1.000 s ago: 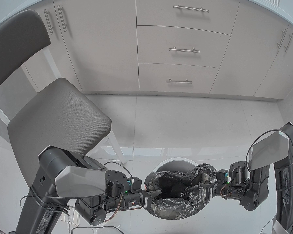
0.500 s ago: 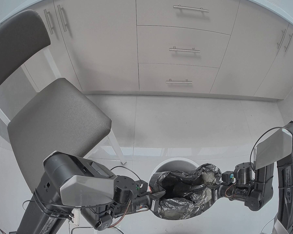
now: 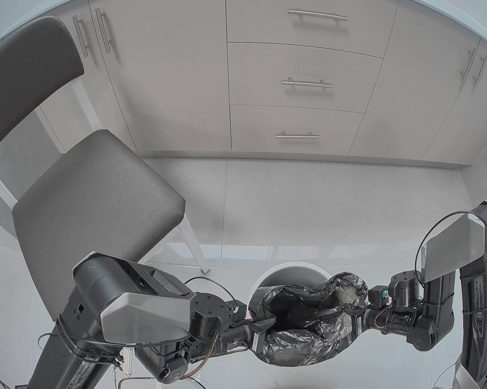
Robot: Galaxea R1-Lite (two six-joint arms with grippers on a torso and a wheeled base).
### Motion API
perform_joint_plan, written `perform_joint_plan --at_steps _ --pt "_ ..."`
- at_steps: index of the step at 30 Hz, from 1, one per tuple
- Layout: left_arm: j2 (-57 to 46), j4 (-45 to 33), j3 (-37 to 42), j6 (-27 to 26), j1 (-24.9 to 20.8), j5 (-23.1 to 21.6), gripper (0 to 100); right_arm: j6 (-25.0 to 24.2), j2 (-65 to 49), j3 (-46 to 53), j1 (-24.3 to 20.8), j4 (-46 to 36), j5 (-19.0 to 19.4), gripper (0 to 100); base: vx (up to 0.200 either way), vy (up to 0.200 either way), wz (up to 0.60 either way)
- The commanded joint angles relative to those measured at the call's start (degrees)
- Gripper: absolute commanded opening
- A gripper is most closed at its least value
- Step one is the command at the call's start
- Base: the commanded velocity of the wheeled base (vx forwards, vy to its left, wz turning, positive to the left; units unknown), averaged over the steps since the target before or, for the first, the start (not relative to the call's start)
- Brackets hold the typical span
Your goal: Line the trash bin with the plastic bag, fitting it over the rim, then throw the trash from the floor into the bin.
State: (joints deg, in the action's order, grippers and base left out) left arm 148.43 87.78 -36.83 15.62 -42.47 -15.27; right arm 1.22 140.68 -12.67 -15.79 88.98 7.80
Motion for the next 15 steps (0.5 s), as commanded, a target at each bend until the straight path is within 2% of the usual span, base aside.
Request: perform_joint_plan --at_steps 1,2,15 --pt "0.1 0.0 0.0 -0.1 0.0 0.0 0 0.0 0.1 0.0 0.0 1.0 0.0 0 0.0 0.0 0.0" --pt "0.1 0.1 0.0 0.0 0.0 0.0 0 -0.1 0.1 0.0 0.0 1.0 0.0 100 0.0 0.0 0.0" --pt "0.1 0.0 0.0 -0.1 0.0 0.0 0 -0.3 -0.3 -0.2 -0.1 1.0 -0.1 100 0.0 0.0 0.0"
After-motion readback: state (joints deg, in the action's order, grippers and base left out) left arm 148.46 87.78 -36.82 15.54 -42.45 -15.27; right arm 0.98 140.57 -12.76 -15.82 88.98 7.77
